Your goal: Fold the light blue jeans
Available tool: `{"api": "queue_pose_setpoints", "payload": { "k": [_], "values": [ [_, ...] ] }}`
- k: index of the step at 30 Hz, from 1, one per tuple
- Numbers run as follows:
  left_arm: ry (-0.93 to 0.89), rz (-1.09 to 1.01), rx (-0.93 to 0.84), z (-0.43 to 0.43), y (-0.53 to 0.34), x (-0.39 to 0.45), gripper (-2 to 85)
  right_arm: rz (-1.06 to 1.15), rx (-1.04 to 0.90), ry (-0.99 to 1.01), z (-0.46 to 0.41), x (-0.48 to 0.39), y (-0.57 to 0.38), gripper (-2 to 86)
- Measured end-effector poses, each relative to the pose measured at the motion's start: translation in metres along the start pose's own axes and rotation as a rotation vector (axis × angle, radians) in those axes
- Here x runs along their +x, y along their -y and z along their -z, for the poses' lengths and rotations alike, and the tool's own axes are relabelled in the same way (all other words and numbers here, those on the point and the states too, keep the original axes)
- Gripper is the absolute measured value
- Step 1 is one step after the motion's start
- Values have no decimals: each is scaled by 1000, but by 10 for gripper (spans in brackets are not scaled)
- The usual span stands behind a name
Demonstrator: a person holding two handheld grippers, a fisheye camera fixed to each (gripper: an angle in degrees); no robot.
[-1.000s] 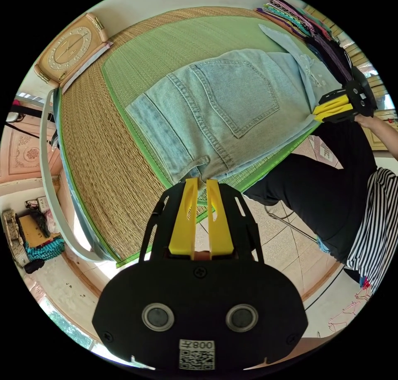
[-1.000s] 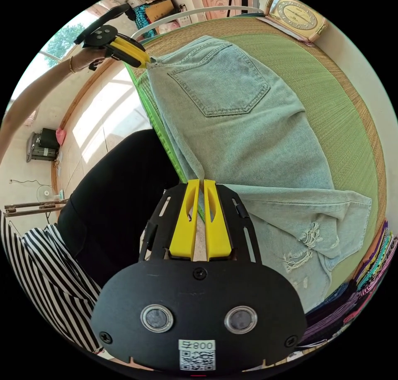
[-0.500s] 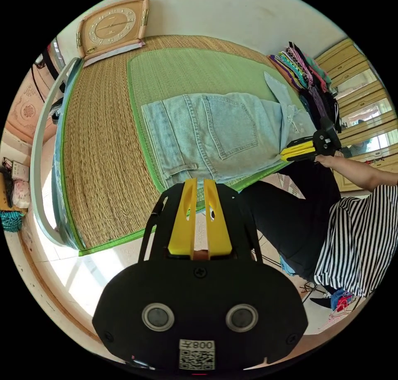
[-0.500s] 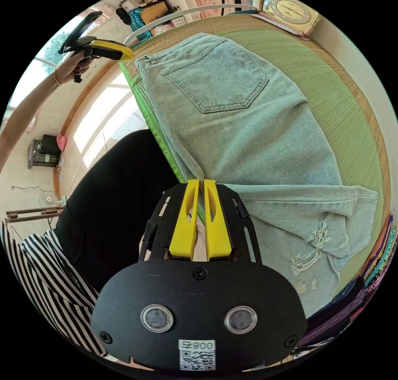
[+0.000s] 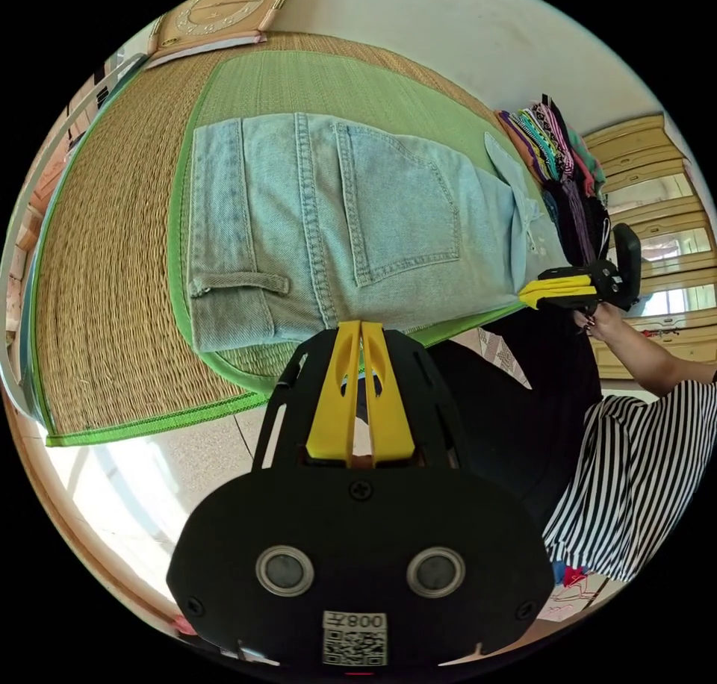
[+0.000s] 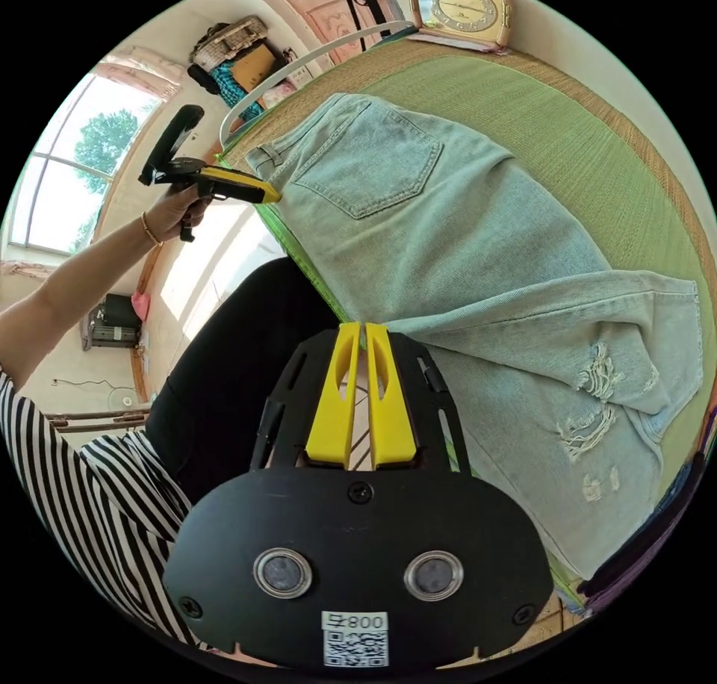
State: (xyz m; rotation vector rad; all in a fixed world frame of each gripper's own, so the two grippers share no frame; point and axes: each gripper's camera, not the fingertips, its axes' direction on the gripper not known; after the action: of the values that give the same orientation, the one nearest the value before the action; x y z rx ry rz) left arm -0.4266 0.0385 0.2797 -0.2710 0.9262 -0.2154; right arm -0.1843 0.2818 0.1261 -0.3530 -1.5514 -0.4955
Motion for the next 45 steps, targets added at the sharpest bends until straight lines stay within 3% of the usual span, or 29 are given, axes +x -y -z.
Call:
{"api": "queue_pose_setpoints", "payload": {
  "k": [7,10,13,17,25,32,45],
  "values": [
    [9,-35,67,-9,-6,1,6,-195,95,-66,55,60,-10,2],
    [-90,-76,145,-13,-6,14,16,-226,-16,-74,40,75,-5,1],
    [-214,-143,178,-33,4,39,38,-231,22,-59,52,75,-11,2],
    [-331,-217,158,-80,36,77,67,-267,68,-23,93,85,-21,7],
    [-308,-252,58,-157,99,113,85,-461,242,-55,198,159,-2,67],
    [-221,-351,-22,-205,111,140,78,-529,117,-186,229,200,61,92],
    [-271,-380,-10,-268,110,169,56,-634,-87,-294,249,214,93,65]
  ]
}}
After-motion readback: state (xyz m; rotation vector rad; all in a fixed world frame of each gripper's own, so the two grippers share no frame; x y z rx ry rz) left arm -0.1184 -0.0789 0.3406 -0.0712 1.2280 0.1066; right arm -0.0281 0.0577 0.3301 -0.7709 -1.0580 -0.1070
